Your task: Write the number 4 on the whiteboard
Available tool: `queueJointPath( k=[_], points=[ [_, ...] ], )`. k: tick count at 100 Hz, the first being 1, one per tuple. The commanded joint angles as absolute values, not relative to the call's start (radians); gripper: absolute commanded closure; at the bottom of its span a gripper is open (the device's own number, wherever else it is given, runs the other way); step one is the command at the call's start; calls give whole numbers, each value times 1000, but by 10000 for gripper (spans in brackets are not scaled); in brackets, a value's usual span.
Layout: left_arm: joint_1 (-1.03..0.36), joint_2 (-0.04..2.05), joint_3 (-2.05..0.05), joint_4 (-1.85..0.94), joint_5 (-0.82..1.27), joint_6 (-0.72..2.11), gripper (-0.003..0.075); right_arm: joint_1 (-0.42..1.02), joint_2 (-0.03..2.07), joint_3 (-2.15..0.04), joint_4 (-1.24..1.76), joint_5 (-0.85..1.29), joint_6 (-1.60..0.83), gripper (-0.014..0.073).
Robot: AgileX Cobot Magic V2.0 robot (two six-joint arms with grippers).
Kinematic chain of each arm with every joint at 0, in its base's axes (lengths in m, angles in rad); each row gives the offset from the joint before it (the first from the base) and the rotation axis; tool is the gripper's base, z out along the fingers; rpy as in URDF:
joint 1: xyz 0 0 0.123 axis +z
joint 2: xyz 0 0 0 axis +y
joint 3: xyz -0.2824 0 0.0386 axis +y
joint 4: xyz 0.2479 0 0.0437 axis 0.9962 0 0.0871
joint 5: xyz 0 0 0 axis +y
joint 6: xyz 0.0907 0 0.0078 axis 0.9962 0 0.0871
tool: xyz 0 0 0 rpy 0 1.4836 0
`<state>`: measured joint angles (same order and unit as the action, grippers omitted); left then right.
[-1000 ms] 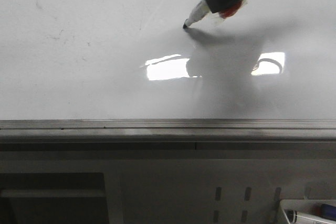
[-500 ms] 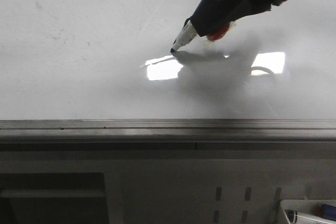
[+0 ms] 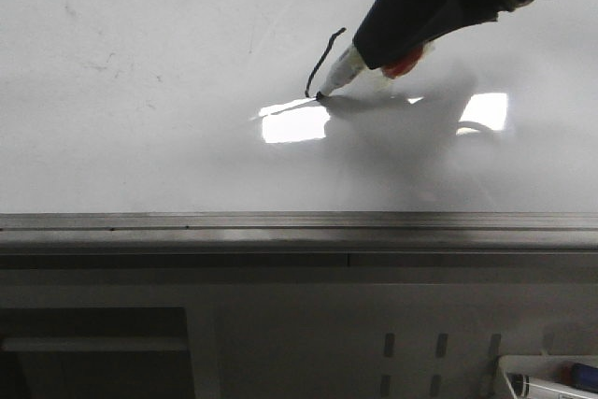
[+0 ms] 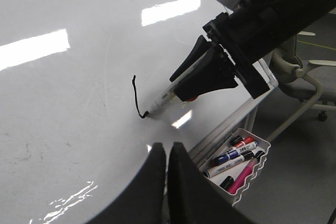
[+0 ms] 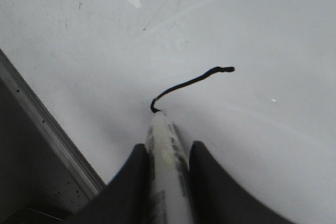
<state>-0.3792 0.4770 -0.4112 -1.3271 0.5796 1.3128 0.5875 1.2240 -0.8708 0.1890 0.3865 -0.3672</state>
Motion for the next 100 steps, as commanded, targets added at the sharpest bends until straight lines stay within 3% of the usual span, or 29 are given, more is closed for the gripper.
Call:
queueJointPath(
  k=[1, 40, 66, 100],
  points=[
    [-376, 482, -437, -1376, 571, 1314, 741, 554, 1197, -896, 162, 359, -364, 637],
    [-376, 482, -437, -1376, 571, 1314, 741, 409, 1137, -896, 147, 456, -364, 637],
    [-376, 482, -437, -1376, 571, 1314, 741, 395, 1136, -896, 142, 456, -364, 637],
    [-376, 482, -437, -1376, 566, 1314, 741, 578, 1024, -991, 161, 427, -379, 637]
  ],
)
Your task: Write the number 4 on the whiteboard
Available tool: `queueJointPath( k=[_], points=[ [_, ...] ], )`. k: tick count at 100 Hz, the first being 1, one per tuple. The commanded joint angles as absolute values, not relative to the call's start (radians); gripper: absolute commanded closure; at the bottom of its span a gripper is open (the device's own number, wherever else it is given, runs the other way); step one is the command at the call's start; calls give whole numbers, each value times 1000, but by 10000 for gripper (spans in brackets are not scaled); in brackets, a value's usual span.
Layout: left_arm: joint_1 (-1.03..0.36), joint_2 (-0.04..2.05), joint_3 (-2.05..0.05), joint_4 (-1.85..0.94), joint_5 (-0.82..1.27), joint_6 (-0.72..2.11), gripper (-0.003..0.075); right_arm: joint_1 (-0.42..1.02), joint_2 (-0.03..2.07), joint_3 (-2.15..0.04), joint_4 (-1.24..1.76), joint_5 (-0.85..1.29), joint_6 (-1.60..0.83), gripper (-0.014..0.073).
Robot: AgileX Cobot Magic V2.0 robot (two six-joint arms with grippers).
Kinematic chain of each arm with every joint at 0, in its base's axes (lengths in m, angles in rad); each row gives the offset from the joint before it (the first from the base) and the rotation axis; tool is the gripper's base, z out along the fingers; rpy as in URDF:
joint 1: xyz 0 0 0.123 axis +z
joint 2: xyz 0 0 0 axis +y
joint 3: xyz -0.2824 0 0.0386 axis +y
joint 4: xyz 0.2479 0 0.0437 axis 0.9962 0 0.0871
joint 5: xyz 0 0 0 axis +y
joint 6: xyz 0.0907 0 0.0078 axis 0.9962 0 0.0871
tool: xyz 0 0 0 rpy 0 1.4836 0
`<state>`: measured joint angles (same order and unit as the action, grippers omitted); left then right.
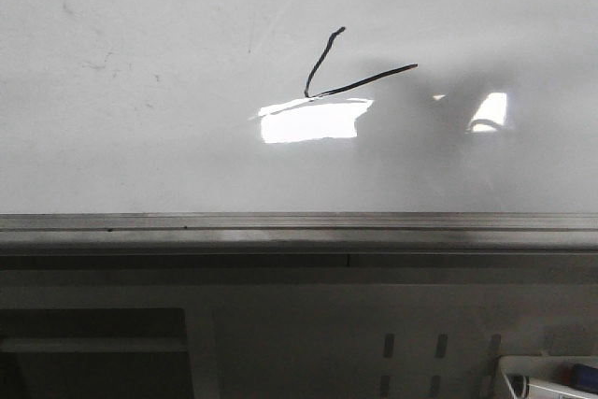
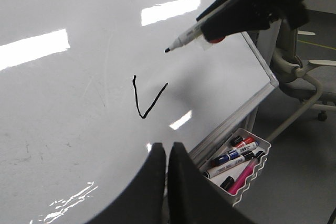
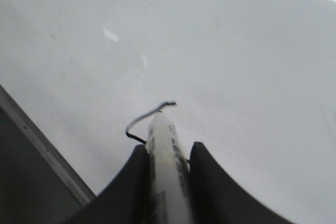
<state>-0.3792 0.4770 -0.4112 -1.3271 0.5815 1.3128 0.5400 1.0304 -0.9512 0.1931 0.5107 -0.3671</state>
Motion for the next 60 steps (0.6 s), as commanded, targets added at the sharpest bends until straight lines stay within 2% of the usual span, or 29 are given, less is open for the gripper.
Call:
queueJointPath(
  k=[1, 32, 60],
  points=[
    [-376, 482, -437, -1376, 564, 1314, 741, 580, 1030, -991, 158, 426, -379, 637],
    [-376, 482, -437, -1376, 568, 1314, 741, 582, 1173, -991, 158, 342, -379, 637],
    [-376, 482, -437, -1376, 572, 1314, 741, 527, 1196, -991, 152, 332, -379, 637]
  ],
)
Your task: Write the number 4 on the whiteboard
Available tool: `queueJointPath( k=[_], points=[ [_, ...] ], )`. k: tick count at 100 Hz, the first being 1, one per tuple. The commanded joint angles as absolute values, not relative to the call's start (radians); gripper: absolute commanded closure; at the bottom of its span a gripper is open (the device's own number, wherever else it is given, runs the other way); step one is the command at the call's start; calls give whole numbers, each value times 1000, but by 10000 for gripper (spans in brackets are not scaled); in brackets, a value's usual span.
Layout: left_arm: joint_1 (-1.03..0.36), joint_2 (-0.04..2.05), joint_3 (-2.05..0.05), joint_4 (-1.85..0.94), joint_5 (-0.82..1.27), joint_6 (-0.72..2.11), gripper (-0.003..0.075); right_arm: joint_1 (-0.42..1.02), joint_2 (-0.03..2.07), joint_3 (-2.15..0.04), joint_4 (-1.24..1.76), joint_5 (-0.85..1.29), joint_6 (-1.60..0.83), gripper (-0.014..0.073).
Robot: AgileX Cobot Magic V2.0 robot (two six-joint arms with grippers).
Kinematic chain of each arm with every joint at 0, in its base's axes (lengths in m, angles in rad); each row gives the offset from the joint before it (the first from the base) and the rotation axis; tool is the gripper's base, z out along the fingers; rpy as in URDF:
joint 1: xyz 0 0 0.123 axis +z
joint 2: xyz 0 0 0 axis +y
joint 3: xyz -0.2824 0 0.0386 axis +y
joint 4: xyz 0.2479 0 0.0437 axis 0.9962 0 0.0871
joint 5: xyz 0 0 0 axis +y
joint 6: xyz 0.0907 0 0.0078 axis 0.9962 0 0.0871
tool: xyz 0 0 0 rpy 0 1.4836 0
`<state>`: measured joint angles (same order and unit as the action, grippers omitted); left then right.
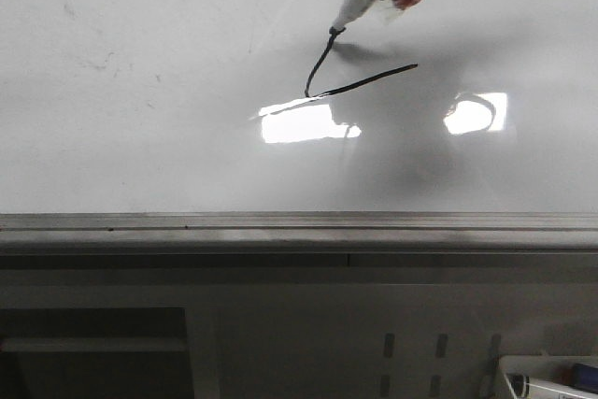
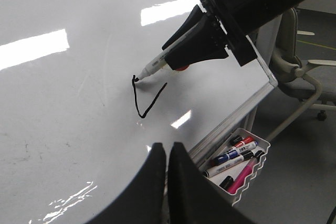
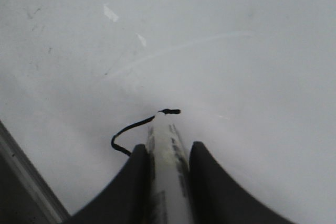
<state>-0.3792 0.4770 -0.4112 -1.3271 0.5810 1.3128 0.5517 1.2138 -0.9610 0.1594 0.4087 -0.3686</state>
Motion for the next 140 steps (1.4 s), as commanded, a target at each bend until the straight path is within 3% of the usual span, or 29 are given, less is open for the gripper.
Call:
queueJointPath(
  k=[1, 77, 100, 140],
  points=[
    [-376, 482, -437, -1376, 572, 1314, 741, 525, 1196, -991, 152, 332, -379, 637],
    [-376, 482, -437, -1376, 572, 1314, 741, 507, 1198, -934, 157, 463, -361, 637],
    [-376, 482, -437, -1376, 572, 1314, 741, 550, 1196, -816, 203, 440, -361, 637],
    [-376, 482, -437, -1376, 572, 1314, 741, 557, 1190, -822, 203, 383, -359, 637]
  ],
)
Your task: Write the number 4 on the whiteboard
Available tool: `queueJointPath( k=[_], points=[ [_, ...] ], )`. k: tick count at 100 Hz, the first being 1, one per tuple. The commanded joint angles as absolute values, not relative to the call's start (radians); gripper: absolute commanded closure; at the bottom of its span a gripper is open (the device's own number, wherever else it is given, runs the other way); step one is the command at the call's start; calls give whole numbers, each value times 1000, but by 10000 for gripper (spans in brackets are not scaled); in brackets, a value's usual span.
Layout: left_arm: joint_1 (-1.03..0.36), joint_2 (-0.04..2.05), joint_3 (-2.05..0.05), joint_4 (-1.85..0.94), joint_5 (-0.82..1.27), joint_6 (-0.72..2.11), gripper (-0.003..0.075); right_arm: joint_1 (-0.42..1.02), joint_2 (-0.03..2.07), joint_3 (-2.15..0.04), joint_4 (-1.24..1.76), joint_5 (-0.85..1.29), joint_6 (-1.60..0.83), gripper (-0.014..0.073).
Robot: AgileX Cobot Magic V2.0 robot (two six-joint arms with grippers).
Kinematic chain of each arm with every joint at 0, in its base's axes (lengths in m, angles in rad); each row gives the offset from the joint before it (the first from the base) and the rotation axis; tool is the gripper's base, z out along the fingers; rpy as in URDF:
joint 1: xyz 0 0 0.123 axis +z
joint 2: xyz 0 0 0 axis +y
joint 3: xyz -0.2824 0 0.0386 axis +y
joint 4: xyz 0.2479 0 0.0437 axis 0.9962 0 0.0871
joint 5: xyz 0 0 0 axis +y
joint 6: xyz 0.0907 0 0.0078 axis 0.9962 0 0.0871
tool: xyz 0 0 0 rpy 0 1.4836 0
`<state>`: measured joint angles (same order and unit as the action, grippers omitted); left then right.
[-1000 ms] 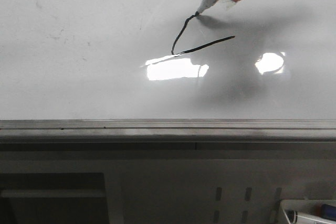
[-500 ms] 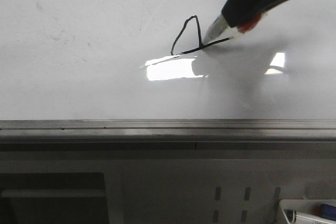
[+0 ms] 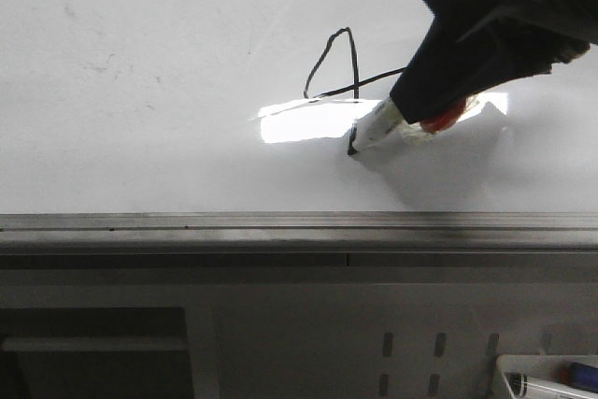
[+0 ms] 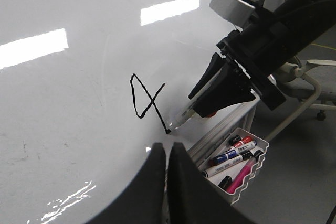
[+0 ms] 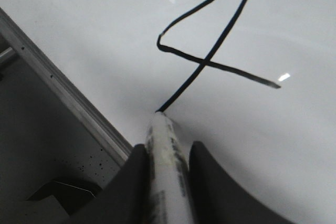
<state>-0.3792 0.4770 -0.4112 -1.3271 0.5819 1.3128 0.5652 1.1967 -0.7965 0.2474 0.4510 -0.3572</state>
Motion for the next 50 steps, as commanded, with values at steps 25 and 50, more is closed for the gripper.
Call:
queueJointPath(
  k=[25, 50],
  points=[
    [-376, 482, -437, -1376, 579, 1314, 741, 648, 1058, -1011, 206, 519, -359, 637],
    [-376, 482, -485, -1263, 598, 1320, 645, 764, 1021, -1087, 205, 549, -373, 637]
  ],
)
